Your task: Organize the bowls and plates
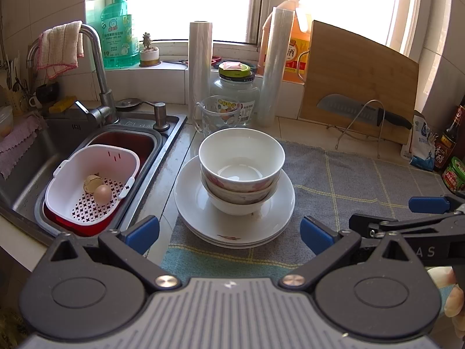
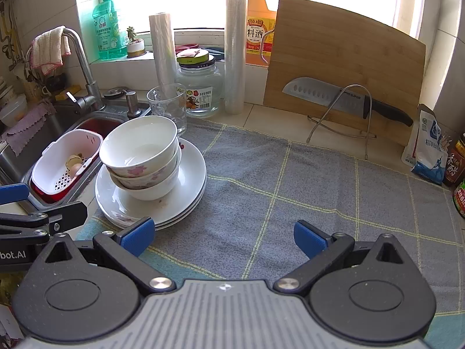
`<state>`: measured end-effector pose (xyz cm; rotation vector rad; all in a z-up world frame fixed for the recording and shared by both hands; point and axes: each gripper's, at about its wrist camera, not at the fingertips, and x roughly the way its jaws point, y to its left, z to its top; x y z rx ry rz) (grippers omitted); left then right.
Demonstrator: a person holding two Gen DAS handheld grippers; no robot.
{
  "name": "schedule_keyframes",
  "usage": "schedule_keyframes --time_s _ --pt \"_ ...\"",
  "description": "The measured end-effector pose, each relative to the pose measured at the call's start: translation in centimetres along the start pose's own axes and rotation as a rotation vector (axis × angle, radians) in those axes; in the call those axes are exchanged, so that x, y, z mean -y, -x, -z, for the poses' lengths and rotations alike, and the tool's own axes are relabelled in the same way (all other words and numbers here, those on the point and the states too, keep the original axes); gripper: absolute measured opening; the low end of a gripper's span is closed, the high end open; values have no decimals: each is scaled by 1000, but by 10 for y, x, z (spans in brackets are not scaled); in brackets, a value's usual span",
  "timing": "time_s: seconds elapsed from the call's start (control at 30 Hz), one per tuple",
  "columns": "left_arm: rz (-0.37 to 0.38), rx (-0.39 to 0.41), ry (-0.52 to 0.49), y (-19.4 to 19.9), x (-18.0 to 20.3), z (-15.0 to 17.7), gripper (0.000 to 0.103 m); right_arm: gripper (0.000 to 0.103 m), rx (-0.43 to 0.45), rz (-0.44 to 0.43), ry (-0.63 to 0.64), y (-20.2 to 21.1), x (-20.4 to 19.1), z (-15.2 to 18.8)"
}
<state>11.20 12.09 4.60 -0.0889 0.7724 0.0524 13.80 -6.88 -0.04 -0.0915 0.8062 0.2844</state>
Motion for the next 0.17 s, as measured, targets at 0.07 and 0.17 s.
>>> schedule_keyframes --time_s 0.07,0.17 --pt "0 -1 1 0 0 0 102 103 0 0 -1 0 0 0" --pt "-3 -1 1 0 1 1 102 103 0 -1 -1 0 0 0"
